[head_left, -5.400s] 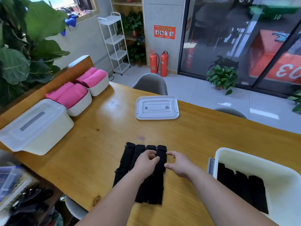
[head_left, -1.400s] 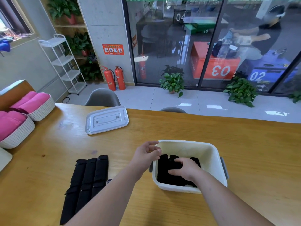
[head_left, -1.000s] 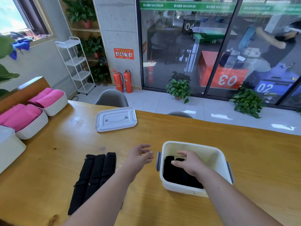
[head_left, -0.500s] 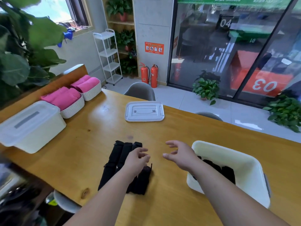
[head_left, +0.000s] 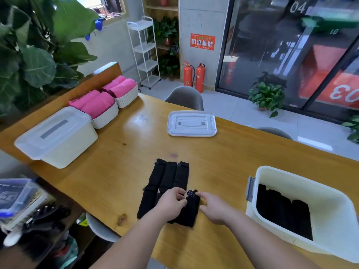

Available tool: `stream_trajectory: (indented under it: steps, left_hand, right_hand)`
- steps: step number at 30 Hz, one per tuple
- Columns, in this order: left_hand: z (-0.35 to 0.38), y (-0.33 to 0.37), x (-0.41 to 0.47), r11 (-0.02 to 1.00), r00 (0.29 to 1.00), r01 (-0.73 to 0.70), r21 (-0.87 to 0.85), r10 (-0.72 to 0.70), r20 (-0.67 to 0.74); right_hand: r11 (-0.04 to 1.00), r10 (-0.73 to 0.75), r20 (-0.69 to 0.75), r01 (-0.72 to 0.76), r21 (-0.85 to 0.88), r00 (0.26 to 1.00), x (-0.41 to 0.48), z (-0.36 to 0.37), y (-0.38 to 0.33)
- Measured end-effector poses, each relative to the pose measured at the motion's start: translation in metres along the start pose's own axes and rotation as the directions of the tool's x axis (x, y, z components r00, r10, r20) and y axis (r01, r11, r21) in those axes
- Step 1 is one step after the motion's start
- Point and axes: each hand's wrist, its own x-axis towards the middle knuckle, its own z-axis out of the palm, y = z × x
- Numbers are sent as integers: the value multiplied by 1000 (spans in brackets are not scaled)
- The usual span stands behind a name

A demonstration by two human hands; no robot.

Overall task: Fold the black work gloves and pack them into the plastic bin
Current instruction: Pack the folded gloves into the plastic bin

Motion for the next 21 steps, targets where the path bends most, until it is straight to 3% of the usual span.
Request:
stream_trajectory:
  steps: [7,15,18,21]
  left_hand:
    - [5,-3,7,999,999,-2,54,0,32]
    - [14,5,18,985,989,-51,163,27,149]
    - [26,8,22,979,984,-63,196,28,179]
    - [36,7,23,978,985,-40,207,4,175]
  right_hand:
    - [983,-101,75,111,-143,992,8,25,3]
    - [993,32,-156,-13,118,987,5,34,16]
    - [980,144,-135,-122,158,980,5,38,26]
    - [974,156,-92,-138,179,983,7,43,29]
